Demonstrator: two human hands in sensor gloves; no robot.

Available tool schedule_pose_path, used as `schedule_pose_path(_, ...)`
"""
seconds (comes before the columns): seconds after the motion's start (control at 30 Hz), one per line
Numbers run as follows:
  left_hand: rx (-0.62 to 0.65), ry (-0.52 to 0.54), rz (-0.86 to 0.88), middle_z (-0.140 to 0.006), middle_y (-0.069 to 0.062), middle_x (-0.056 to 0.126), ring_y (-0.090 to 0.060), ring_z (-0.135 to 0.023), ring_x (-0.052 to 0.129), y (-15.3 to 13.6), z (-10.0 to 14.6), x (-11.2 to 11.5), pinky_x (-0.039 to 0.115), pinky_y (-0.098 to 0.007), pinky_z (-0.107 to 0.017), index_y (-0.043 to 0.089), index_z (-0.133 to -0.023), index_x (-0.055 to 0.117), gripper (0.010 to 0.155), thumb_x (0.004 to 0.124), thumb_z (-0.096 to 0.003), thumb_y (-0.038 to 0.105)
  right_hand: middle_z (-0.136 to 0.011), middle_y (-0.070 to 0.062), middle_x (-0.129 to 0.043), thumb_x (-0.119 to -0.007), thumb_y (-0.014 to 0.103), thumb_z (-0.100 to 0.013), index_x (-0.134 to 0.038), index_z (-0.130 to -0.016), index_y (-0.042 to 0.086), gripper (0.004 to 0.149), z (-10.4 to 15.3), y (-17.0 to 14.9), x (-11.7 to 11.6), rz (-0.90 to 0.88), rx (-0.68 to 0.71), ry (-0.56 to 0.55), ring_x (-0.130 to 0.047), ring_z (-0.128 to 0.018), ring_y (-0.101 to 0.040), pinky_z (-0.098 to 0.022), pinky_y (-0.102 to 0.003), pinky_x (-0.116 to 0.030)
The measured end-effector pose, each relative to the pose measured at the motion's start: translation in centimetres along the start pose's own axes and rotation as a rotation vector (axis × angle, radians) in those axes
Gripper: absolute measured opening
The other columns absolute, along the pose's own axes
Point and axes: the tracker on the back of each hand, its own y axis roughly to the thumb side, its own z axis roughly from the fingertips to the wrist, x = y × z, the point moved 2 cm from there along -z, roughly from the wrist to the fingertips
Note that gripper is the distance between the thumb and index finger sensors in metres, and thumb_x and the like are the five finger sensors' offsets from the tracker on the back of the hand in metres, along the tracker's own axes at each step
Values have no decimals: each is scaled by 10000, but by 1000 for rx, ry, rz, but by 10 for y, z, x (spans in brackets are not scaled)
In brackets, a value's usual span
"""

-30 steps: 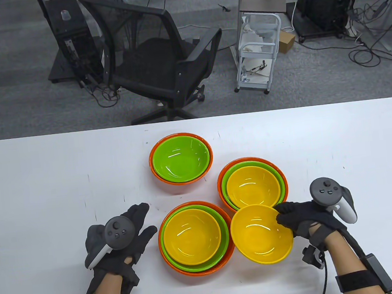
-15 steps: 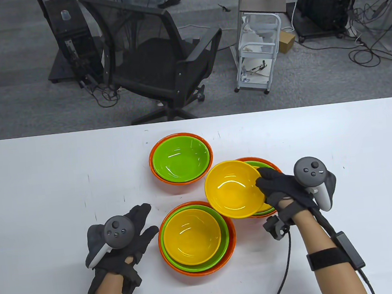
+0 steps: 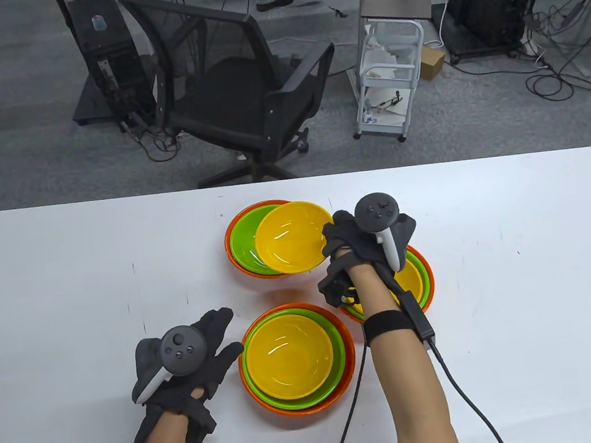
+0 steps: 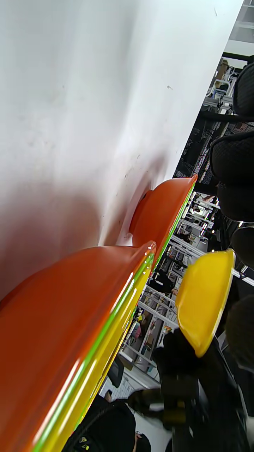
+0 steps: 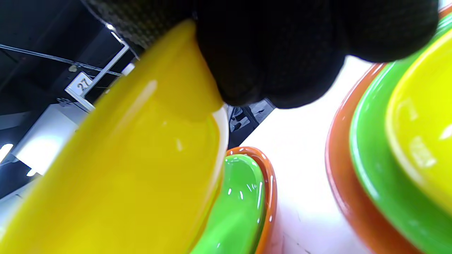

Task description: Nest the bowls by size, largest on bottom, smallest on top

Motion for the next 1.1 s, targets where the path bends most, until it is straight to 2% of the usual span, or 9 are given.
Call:
schedule_pose_path(0.23, -5, -9, 1, -1187, -105, 521, -405, -1094, 618, 0, -1, 2, 549, -659, -769, 294, -1139, 435, 738, 651, -493, 577, -530, -187, -952, -804, 266, -469, -716, -924, -41, 556, -23, 6, -29, 130, -63, 0, -953, -349, -379, -338, -538, -804)
schedule_pose_path(0.47, -9, 0, -1, -1185, -106, 522, -407, -1092, 618, 0, -1, 3, 550, -660, -767, 291, -1139, 436, 738, 651, -493, 576, -565, -189, -952, -789, 264, -476, -682, -940, -54, 572, -34, 2, -43, 186, -139, 36, -963, -378, -379, -350, -536, -811)
schedule_pose_path(0.93, -24, -8, -14, -1184, -108, 523, -408, -1089, 622, -1, -1, 2, 551, -660, -766, 292, -1137, 439, 735, 652, -493, 575, -540, -148, -949, -823, 287, -468, -705, -929, -51, 584, -34, 6, -56, 265, -122, 77, -957, -363, -367, -341, -537, -803)
schedule_pose_path(1.1, -24, -12, -24, -1182, -106, 526, -406, -1091, 621, 0, -1, 2, 551, -659, -766, 291, -1137, 440, 735, 653, -493, 574, -586, -172, -943, -828, 287, -466, -706, -938, -41, 587, -27, 8, -48, 273, -86, 80, -947, -421, -406, -372, -567, -781)
